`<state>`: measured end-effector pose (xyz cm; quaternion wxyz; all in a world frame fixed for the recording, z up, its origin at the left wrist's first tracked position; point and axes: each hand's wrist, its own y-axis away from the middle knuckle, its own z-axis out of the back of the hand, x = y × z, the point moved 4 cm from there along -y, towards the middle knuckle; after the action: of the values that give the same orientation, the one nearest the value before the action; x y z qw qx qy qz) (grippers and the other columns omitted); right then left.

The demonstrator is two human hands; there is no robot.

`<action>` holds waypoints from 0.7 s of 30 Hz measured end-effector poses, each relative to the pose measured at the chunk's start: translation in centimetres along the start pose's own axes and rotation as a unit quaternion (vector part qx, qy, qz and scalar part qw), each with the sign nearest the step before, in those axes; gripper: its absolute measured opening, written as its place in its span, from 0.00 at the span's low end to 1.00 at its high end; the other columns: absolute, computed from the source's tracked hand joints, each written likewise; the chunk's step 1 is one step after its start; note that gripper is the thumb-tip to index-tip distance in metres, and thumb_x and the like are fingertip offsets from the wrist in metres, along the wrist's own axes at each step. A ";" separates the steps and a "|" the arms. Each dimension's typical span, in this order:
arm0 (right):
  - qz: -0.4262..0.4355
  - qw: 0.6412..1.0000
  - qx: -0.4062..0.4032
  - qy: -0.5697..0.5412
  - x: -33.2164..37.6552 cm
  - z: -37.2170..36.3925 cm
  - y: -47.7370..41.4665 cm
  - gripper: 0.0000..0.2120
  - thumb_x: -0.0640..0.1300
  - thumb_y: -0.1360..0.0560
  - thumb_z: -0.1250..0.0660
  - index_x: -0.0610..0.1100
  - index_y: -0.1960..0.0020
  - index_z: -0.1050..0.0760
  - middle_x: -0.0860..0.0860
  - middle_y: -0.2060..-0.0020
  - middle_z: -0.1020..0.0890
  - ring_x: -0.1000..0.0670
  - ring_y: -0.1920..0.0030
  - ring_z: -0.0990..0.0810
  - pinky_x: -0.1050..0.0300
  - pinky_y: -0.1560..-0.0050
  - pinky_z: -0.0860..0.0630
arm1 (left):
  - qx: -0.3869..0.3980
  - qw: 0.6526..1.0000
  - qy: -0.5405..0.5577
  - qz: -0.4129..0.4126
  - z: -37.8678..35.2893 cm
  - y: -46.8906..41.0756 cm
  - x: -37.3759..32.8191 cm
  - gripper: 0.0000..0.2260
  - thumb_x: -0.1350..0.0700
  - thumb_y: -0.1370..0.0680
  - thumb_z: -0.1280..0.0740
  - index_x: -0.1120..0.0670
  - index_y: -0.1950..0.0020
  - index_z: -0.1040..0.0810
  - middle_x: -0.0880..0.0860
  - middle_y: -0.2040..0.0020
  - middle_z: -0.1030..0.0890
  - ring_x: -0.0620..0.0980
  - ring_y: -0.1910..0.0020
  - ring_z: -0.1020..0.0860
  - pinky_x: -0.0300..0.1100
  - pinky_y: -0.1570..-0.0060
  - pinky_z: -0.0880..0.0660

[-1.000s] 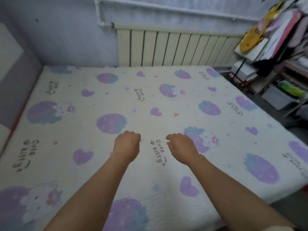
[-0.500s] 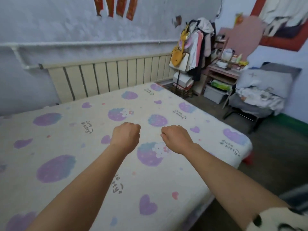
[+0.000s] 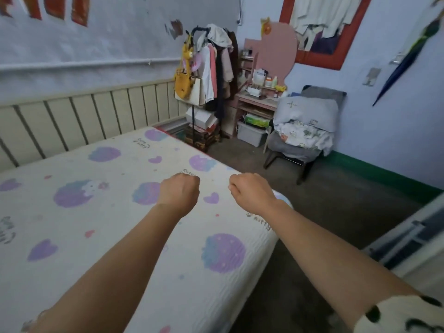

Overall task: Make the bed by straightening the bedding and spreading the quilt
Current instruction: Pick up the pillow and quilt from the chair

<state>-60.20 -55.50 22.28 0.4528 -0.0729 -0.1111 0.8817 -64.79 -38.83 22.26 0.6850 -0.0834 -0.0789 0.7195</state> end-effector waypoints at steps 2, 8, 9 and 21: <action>-0.014 1.000 -0.011 -0.004 -3.6 -0.2 0.2 0.12 0.46 0.19 0.46 0.43 0.52 0.26 0.46 0.54 0.19 0.43 0.53 0.22 0.54 0.58 0.37 | -0.002 1.000 0.007 -0.015 -1.0 -2.8 -2.7 0.07 0.58 0.22 0.42 0.53 0.55 0.25 0.53 0.55 0.21 0.56 0.57 0.25 0.42 0.63 0.35; -0.076 0.997 -0.020 -0.025 -14.7 -2.1 -0.1 0.11 0.46 0.20 0.44 0.42 0.55 0.26 0.45 0.56 0.19 0.41 0.55 0.22 0.53 0.60 0.36 | -0.016 0.996 0.019 -0.080 -4.0 -11.2 -11.4 0.09 0.57 0.21 0.43 0.54 0.52 0.22 0.53 0.56 0.20 0.56 0.57 0.23 0.42 0.65 0.34; -0.083 0.996 -0.019 -0.024 -16.2 -2.5 -0.4 0.11 0.46 0.20 0.44 0.43 0.56 0.27 0.45 0.57 0.19 0.41 0.56 0.22 0.52 0.60 0.35 | -0.024 0.996 0.024 -0.086 -4.5 -12.4 -12.5 0.10 0.56 0.21 0.43 0.54 0.52 0.22 0.52 0.58 0.21 0.55 0.58 0.24 0.42 0.66 0.35; -0.142 0.989 -0.021 -0.026 -39.2 -4.3 -12.6 0.10 0.47 0.21 0.41 0.45 0.59 0.28 0.48 0.62 0.21 0.46 0.60 0.23 0.50 0.62 0.27 | -0.032 0.980 0.095 -0.169 -9.3 -36.3 -26.2 0.11 0.51 0.19 0.45 0.51 0.60 0.33 0.50 0.62 0.28 0.49 0.62 0.29 0.42 0.67 0.36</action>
<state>-26.70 -79.73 22.54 0.5684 -0.0426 -0.1504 0.8078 -26.09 -63.26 21.80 0.7983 -0.1588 -0.0488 0.5790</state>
